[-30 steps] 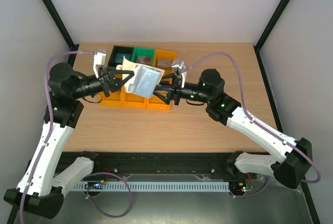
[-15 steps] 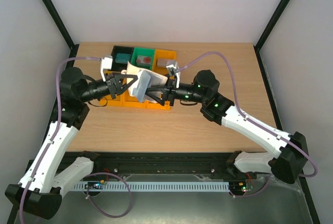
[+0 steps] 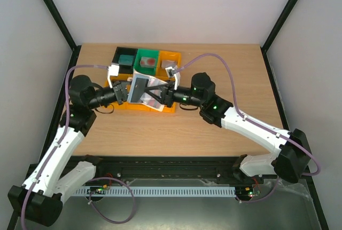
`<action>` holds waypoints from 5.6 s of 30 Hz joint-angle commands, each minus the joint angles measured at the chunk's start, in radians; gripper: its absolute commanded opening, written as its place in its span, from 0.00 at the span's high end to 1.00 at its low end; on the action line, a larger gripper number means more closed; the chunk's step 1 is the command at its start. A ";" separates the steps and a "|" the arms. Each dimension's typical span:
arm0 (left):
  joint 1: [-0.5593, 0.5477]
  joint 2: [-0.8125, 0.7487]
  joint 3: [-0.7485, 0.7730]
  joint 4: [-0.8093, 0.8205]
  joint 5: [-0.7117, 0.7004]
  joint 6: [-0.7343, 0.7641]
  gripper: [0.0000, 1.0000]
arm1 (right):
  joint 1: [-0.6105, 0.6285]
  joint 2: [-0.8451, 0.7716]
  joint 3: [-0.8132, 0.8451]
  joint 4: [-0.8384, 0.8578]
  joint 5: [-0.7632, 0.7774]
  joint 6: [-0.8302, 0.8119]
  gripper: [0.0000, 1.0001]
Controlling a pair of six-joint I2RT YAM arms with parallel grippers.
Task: Take the credit cards out of the card holder
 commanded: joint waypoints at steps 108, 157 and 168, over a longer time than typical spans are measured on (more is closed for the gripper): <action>0.034 -0.185 -0.319 0.144 -0.103 0.032 0.98 | -0.025 -0.124 0.014 -0.201 -0.120 -0.111 0.77; 0.024 -0.229 -0.416 0.558 0.100 -0.202 0.89 | -0.103 -0.111 -0.063 -0.128 -0.313 -0.125 0.98; 0.028 -0.226 -0.414 0.574 0.086 -0.201 0.98 | -0.066 -0.072 -0.073 -0.072 -0.387 -0.070 0.87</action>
